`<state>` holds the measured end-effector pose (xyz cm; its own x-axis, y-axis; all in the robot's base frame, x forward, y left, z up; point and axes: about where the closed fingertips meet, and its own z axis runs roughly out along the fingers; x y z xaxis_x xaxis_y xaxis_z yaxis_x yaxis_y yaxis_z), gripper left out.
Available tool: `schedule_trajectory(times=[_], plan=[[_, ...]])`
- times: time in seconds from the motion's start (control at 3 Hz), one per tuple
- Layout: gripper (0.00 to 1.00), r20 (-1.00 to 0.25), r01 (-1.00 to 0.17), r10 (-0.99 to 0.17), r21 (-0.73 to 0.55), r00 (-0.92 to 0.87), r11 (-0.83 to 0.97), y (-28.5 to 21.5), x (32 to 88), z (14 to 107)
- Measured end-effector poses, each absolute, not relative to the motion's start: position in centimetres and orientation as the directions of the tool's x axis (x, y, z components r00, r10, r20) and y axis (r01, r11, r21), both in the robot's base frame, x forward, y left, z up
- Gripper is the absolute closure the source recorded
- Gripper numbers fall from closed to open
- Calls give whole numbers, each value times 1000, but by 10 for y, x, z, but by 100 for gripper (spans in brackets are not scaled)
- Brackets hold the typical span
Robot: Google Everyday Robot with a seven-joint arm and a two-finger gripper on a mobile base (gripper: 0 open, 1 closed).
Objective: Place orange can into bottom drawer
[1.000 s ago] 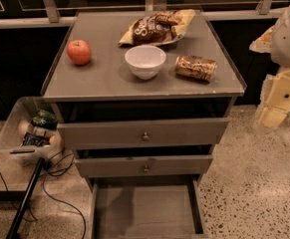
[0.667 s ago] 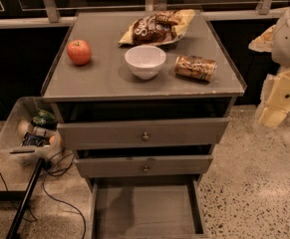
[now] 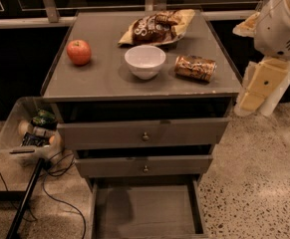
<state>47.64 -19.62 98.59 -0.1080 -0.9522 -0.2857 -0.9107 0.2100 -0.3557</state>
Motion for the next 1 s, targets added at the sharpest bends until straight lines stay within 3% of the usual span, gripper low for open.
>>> schedule_trajectory(times=[1.0], plan=[[0,-420,-887,-867,-245,-267,392,-191,553,943]])
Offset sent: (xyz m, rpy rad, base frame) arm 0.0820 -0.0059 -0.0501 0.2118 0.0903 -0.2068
